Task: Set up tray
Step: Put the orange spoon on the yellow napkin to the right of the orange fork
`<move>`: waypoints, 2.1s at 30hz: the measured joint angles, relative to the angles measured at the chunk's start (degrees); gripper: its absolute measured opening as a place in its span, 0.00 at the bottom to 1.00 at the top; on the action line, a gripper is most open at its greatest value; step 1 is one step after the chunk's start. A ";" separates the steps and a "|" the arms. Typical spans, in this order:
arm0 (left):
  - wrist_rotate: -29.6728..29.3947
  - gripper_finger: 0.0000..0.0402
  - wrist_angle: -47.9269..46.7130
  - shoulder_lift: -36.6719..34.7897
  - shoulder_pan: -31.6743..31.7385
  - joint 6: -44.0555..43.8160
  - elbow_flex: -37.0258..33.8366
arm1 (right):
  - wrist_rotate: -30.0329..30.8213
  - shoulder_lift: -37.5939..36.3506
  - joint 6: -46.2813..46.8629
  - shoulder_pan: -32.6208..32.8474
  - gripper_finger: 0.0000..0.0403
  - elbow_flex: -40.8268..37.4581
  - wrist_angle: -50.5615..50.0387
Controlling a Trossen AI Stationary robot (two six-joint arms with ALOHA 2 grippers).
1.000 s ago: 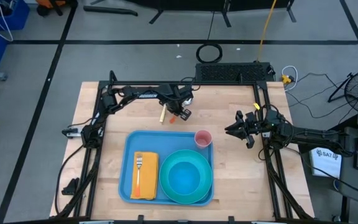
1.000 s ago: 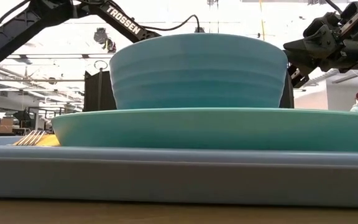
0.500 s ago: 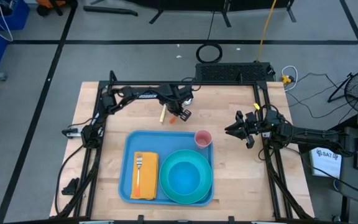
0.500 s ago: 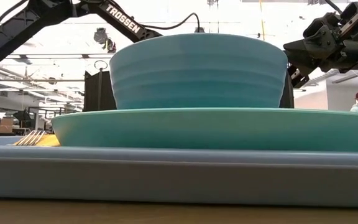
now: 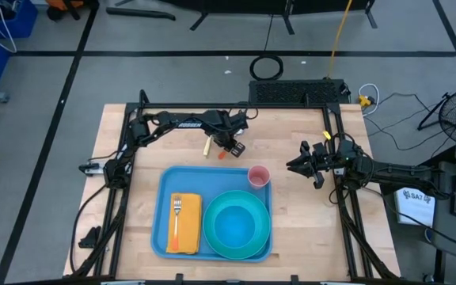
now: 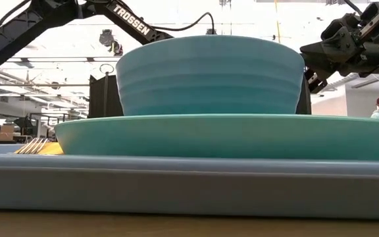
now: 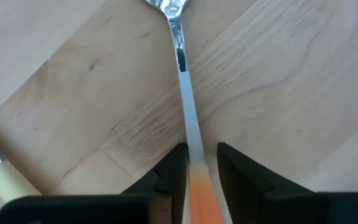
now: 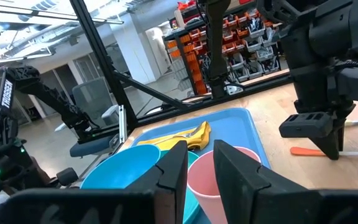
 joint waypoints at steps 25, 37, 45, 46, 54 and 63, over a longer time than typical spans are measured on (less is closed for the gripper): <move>-9.77 0.00 -2.07 -3.58 -0.71 1.68 -0.66 | 0.00 -0.02 0.07 0.00 0.17 -0.01 0.12; -5.38 0.05 5.23 -6.03 0.54 7.05 -0.25 | 0.00 -0.02 -0.02 0.00 0.17 0.00 0.09; -2.64 0.32 4.73 -5.05 2.77 8.10 -0.18 | 0.04 -0.01 0.21 0.00 0.17 -0.01 0.24; -2.63 0.36 4.48 -4.53 2.86 8.50 -0.18 | 0.04 0.00 0.21 0.00 0.17 0.00 0.21; -2.72 0.46 5.96 -1.74 2.73 10.29 -0.18 | 0.12 -0.02 0.23 -0.01 0.17 -0.01 0.25; -4.15 0.33 5.81 -1.75 2.87 10.85 -0.18 | 0.12 -0.02 0.31 0.03 0.17 0.00 0.26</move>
